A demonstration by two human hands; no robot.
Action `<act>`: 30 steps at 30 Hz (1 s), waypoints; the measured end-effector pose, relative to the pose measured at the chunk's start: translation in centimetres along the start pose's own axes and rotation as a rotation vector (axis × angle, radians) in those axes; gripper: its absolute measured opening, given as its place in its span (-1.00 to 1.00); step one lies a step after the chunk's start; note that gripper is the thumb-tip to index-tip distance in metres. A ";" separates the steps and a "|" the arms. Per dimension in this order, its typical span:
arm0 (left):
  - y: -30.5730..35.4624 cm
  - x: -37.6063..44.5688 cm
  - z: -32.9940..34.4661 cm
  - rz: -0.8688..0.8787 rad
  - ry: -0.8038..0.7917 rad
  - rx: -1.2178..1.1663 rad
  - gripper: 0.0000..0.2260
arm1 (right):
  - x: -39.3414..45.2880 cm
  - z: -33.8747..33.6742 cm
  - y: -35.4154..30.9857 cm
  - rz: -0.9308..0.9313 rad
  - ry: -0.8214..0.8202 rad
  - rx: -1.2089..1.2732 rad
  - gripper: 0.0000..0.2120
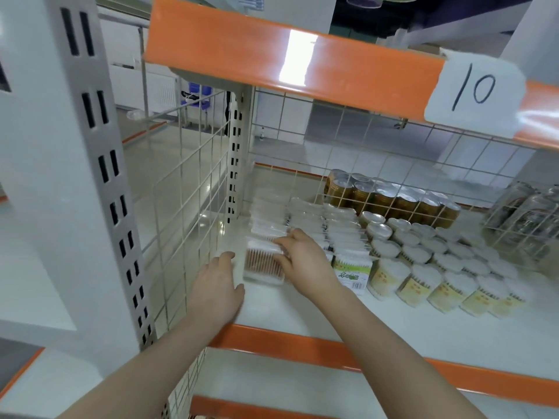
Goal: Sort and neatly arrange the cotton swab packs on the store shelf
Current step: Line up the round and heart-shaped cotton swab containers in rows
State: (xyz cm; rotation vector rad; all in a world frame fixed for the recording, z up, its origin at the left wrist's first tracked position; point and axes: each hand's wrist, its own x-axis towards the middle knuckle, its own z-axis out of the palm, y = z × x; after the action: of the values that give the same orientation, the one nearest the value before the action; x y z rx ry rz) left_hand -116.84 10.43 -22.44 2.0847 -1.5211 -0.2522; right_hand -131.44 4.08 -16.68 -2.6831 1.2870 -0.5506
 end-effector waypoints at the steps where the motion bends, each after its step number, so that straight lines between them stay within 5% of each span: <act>1: 0.1 -0.3 0.1 0.020 -0.005 -0.012 -0.47 | -0.4 -0.3 0.1 0.006 -0.003 -0.002 -0.68; 13: 2.7 -3.4 1.8 0.149 0.009 -0.084 -0.40 | -4.4 -2.1 1.6 0.168 0.036 0.148 -0.76; 21: 2.8 -3.9 1.4 0.375 0.115 0.016 -0.64 | -6.1 -2.3 2.6 0.233 0.004 0.246 -0.77; 30: 3.0 -3.1 1.4 0.245 0.146 -0.182 -0.74 | -7.5 -2.1 3.3 0.216 -0.061 0.302 -0.63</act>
State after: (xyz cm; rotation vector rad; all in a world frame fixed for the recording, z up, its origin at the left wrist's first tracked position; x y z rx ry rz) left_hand -120.96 12.21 -22.53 1.7193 -1.5827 -0.1377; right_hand -138.89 7.89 -17.60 -2.2674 1.3353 -0.5782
